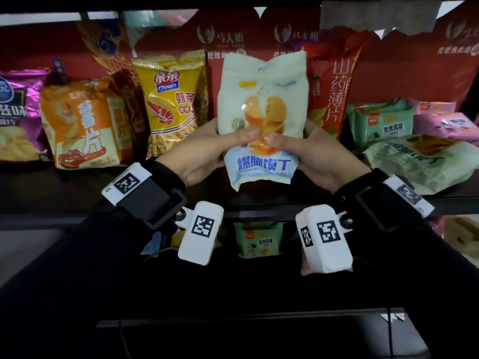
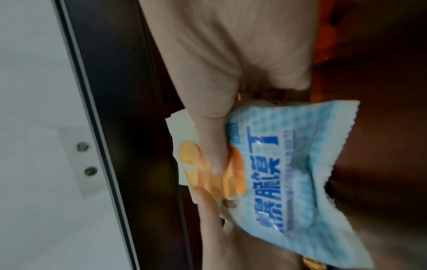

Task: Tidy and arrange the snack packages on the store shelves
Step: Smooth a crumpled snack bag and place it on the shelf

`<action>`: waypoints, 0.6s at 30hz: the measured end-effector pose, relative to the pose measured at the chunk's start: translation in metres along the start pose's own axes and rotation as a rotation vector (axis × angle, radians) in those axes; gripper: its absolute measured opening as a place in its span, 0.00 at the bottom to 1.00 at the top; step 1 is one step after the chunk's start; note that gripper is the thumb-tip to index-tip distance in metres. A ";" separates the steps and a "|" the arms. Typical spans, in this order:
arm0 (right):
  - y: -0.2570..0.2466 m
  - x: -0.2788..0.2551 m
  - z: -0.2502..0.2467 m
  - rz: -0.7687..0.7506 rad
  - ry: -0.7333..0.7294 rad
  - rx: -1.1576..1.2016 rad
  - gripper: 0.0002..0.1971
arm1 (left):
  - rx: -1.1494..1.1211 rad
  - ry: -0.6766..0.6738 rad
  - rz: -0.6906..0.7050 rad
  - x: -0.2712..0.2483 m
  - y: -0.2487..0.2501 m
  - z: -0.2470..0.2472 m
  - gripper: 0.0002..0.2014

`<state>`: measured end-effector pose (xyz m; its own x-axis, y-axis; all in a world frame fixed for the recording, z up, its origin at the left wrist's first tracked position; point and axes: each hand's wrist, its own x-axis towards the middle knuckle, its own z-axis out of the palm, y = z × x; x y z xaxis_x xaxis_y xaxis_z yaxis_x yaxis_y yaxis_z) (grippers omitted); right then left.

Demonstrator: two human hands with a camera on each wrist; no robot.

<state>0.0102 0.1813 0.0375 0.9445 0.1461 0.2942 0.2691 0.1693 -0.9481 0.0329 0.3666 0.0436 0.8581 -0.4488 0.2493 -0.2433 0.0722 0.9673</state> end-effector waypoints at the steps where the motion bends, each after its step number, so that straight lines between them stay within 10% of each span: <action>1: -0.001 0.000 0.002 -0.007 -0.018 -0.037 0.26 | -0.024 0.037 0.028 0.000 0.000 0.001 0.30; 14: -0.014 -0.006 0.009 -0.063 -0.037 -0.053 0.36 | -0.079 0.164 0.185 -0.004 0.011 0.006 0.25; 18: -0.021 -0.007 0.015 -0.119 -0.018 0.059 0.26 | -0.095 0.175 0.185 -0.006 0.013 0.010 0.26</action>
<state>-0.0045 0.1915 0.0571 0.9030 0.1391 0.4065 0.3667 0.2438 -0.8978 0.0207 0.3614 0.0539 0.8701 -0.2598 0.4189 -0.3670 0.2259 0.9024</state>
